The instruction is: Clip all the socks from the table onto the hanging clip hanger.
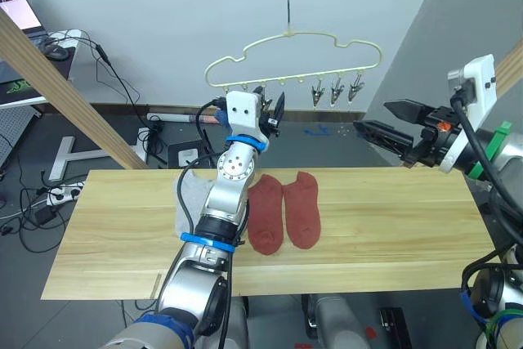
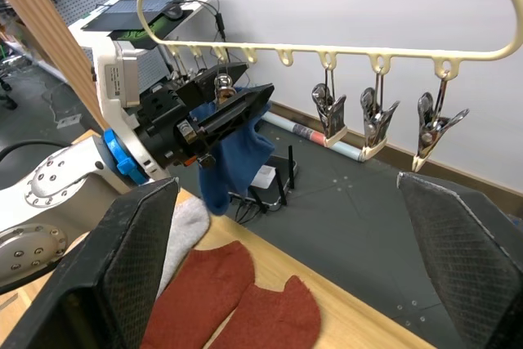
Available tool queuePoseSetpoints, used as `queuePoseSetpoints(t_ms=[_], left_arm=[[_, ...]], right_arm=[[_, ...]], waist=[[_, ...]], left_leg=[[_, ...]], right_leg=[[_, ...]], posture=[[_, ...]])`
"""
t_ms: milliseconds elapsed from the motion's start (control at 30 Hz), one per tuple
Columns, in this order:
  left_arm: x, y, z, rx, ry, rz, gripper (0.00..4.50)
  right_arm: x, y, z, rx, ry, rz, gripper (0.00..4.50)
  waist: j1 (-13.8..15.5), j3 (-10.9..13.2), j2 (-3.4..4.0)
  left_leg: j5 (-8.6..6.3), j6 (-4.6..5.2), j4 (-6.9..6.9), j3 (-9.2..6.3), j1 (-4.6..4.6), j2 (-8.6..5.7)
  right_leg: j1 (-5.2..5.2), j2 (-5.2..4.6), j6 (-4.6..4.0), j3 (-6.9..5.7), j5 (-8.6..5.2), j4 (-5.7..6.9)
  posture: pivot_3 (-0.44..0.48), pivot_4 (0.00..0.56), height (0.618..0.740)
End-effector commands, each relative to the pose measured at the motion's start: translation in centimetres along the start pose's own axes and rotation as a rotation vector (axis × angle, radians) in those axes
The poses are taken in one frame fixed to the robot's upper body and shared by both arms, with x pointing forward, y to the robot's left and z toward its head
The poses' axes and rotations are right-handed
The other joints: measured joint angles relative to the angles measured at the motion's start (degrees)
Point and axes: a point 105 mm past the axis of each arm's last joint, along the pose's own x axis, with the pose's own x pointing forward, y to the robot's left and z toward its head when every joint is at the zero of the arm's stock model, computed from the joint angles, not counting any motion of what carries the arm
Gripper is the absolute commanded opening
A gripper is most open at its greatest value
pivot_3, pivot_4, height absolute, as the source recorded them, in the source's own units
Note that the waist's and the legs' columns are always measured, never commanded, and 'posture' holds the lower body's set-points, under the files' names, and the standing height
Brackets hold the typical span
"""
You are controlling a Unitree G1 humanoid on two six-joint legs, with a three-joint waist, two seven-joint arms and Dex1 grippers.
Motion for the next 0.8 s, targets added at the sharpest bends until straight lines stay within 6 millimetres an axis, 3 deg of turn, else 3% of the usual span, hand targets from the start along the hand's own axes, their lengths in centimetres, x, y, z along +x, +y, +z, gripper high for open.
queuePoseSetpoints(t_ms=[33, 300, 433, 800], left_arm=[[0.66, -0.11, 1.77, -0.018, -0.056, 0.015, 2.48], [0.6, -0.36, 1.87, -0.047, -0.053, 0.024, 2.48], [0.52, -0.29, 1.55, -0.056, -0.036, 0.029, 1.69], [0.22, -0.26, 1.09, -0.054, -0.018, 0.044, 1.69]], right_arm=[[-0.35, 0.29, 0.58, -0.029, -0.026, 0.002, 4.47], [-0.34, 0.35, 0.59, -0.028, -0.02, 0.003, 4.47], [-0.39, 0.36, 0.5, -0.025, -0.017, 0.001, 4.5], [-0.61, 0.37, 0.36, -0.015, -0.01, 0.0, 4.5]], waist=[[0.0, 0.0, 0.0], [-0.1, 0.0, 0.0], [-0.1, 0.0, 0.0], [-0.1, 0.0, 0.0]], left_leg=[[0.0, 0.0, 0.0, 0.0, 0.0, 0.0], [0.0, 0.01, 0.0, 0.01, 0.0, 0.0], [0.0, 0.01, 0.0, 0.01, 0.0, 0.0], [0.0, 0.02, 0.0, 0.01, 0.0, 0.0]], right_leg=[[0.0, 0.0, 0.0, 0.0, 0.0, 0.0], [0.0, 0.0, 0.0, 0.01, 0.0, 0.0], [0.0, 0.0, 0.0, 0.02, 0.0, 0.0], [0.0, 0.0, 0.0, 0.02, 0.0, 0.0]], posture=[[-0.09, 0.194, 0.74], [-0.092, 0.205, 0.74], [-0.095, 0.211, 0.74], [-0.096, 0.222, 0.74]])
